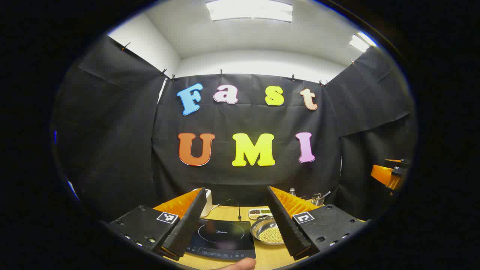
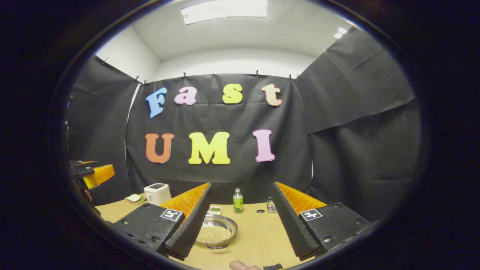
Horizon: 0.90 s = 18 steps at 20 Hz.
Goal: First push the handle of the pot to place it horizontally, then grasp the pot with both hands and set it on the induction cooktop.
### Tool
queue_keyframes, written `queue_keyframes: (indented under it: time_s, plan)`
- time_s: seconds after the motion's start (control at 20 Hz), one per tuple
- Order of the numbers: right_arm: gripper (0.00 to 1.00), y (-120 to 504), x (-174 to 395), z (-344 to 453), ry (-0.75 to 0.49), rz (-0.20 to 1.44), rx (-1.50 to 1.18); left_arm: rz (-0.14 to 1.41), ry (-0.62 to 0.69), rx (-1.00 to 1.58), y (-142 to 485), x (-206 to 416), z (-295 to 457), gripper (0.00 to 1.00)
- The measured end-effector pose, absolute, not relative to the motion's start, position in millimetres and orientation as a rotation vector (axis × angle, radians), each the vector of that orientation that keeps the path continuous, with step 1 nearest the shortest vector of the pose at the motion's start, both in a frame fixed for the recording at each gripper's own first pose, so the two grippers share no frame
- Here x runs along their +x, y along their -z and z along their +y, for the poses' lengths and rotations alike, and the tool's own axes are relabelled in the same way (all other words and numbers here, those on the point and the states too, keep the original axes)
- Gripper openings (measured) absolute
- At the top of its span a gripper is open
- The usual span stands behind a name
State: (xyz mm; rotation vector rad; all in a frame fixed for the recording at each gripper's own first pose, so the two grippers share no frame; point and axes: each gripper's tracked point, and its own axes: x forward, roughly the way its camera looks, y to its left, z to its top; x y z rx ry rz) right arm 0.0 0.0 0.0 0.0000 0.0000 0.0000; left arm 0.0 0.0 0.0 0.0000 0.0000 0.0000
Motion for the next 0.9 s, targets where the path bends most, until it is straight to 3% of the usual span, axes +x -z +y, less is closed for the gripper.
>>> queue_keyframes:
  time_s: [0.05,0.9]
  plan:
    - [0.97,0,0,-4,0.010,-0.003,-0.001,0.000,0.000,0.005,1,-2,-1,0.95]
    - [0.97,23,3,7,-0.054,0.017,-0.007,0.013,0.031,0.016,14,-8,-13,0.95]
